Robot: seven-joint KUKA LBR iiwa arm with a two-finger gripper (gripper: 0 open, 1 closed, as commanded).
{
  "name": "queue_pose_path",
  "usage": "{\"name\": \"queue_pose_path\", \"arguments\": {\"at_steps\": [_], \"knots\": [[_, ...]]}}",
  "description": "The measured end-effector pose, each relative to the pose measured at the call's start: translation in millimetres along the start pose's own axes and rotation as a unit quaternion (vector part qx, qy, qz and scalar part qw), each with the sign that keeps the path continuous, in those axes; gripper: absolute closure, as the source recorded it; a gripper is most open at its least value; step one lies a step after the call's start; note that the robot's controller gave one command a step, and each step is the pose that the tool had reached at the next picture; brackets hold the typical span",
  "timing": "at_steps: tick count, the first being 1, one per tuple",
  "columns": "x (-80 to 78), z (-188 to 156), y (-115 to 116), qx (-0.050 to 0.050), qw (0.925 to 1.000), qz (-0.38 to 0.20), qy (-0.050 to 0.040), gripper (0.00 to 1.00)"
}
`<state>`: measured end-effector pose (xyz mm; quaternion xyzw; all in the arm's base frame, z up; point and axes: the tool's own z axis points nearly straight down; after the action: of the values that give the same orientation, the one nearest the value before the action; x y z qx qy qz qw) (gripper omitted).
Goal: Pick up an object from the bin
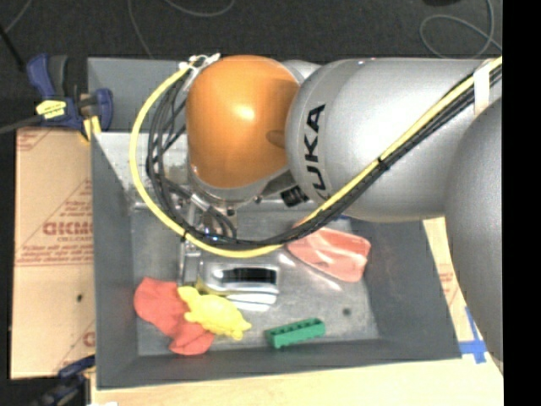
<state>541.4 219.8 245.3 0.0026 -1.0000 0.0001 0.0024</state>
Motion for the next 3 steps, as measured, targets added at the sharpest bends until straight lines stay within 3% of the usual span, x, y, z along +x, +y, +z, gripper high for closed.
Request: {"name": "queue_pose_path", "arguments": {"at_steps": [1,2,3], "knots": [[-1.1,-5,-1,-0.001,1.0000,0.002,-0.0034,0.00],[13.4,17,-24,-0.003,0.9998,0.020,-0.0055,0.00],[15.6,67,-28,-0.001,0.9999,0.012,-0.0063,0.00]]}}
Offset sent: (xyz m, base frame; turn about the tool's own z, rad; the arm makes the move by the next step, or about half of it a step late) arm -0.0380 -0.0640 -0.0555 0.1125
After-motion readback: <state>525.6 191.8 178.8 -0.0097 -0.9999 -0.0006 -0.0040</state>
